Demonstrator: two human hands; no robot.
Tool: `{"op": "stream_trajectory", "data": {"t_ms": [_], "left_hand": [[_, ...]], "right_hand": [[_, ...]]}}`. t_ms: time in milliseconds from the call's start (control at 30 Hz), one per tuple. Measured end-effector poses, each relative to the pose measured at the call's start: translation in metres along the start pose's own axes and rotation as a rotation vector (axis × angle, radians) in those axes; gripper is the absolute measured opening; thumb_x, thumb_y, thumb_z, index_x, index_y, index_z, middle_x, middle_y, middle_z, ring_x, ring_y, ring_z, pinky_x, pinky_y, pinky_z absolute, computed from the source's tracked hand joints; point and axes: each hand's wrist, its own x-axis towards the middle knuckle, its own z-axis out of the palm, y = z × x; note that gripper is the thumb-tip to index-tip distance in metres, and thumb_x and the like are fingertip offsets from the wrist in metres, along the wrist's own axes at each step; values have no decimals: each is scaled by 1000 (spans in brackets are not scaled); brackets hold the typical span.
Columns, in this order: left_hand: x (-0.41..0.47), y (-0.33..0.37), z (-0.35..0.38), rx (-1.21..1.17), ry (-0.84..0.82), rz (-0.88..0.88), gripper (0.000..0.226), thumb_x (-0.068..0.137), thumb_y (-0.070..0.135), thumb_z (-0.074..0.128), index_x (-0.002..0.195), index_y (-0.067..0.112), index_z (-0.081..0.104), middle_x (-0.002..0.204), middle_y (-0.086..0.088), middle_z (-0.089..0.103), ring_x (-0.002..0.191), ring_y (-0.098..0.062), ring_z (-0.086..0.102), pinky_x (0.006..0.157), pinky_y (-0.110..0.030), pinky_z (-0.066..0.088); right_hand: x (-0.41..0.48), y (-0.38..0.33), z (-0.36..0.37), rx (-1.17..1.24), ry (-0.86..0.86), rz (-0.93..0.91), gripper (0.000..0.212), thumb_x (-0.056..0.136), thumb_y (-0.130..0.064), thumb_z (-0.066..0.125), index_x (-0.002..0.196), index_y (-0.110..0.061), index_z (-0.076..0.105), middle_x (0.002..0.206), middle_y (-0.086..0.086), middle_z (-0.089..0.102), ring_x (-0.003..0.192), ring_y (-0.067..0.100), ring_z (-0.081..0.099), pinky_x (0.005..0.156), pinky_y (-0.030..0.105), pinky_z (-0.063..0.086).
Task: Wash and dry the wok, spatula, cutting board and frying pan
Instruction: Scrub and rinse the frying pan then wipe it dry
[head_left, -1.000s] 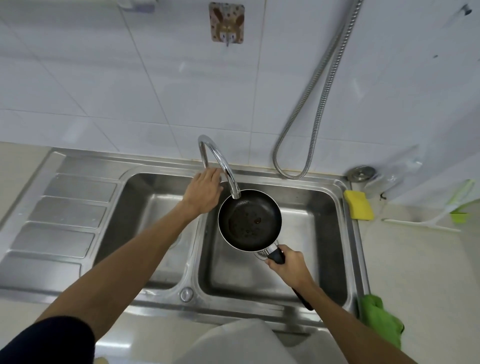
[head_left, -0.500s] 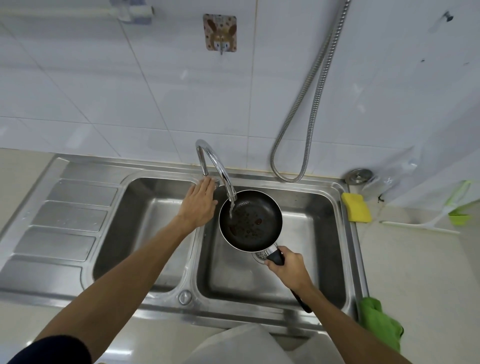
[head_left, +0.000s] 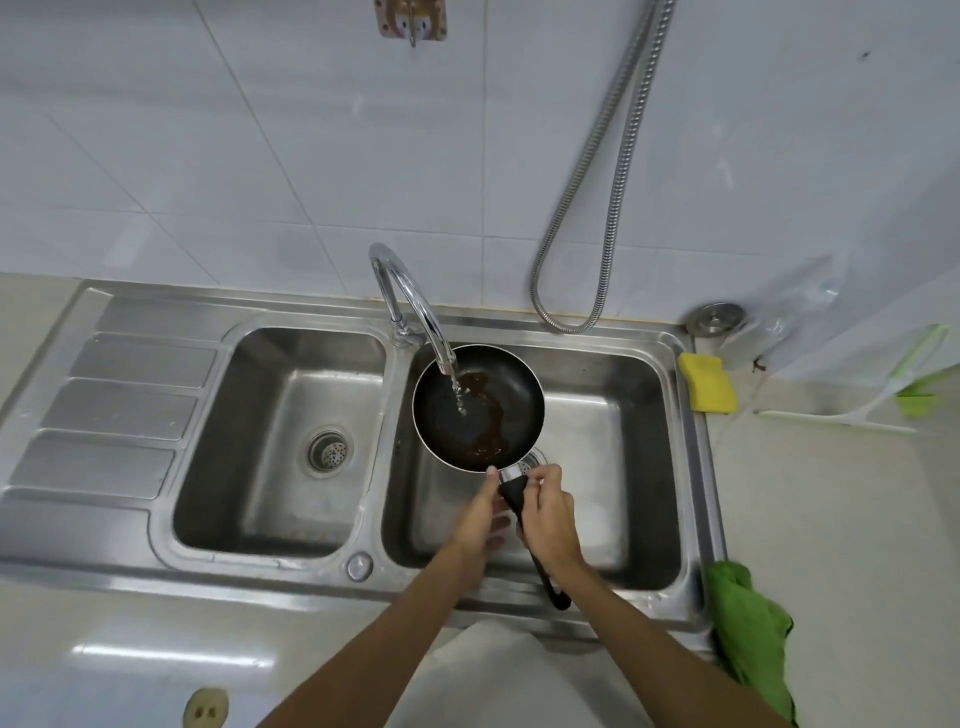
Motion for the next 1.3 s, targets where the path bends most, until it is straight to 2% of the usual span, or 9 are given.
{"op": "stream_trajectory", "data": {"t_ms": [233,333,433,567,733,933,1000,1133,1300], "left_hand": [[16,18,33,-112,156,94,28,100,31,49,91,9,64,81,-7,67,80,-22,64,60,-27,50],[18,21,31,-35,253,184,32,98,21,45,71,9,57,59,-1,58,64,-26,62,50,-26,48],[21,18,8,108,263,214,34,100,23,45,70,8,52,56,-4,49,46,-23,56,45,-31,46],[23,22,-38,359,218,206,31,97,26,48,73,8,54,70,-14,51,61,-25,46,56,-37,36],[19,47,-77,656,171,210,37,94,31,53,70,3,62,55,-4,57,43,-20,46,43,-26,36],[19,60,-98,661,104,182,36,83,41,59,73,7,56,46,2,54,35,-20,44,35,-24,34],[22,61,-101,687,59,190,37,82,46,64,77,10,56,48,2,55,37,-20,46,35,-25,35],[23,59,-97,749,-66,234,36,78,49,77,94,21,60,44,3,56,34,-13,45,35,-23,35],[17,62,-90,900,-69,389,23,74,36,83,74,34,60,57,31,61,48,11,57,39,-6,34]], "right_hand": [[-9,-4,2,49,41,-9,14,105,-15,40,100,-27,44,81,-7,61,78,1,64,56,11,48],[12,0,-21,-203,71,-57,17,105,-31,42,100,-18,52,80,4,69,72,21,66,64,41,55],[64,8,-86,-246,340,-1,21,101,-32,53,105,-12,57,91,10,69,84,33,65,73,42,53],[142,30,-179,-586,527,78,39,92,-27,63,120,-1,55,121,29,54,109,46,52,92,51,41],[183,56,-210,-711,230,147,57,93,-35,66,133,-3,43,132,32,41,118,52,46,98,59,40],[180,38,-188,-607,413,161,41,95,-21,60,126,1,48,122,38,48,110,54,49,92,56,42],[158,16,-156,-492,399,-71,37,90,-16,64,123,0,54,116,34,50,106,46,51,91,46,42],[101,-28,-62,-315,-72,-521,35,88,-17,73,121,-8,67,118,15,48,106,5,49,96,18,40],[116,-56,-6,-643,-139,-579,28,91,-22,69,117,-11,71,116,18,54,99,38,53,84,47,49]]}}
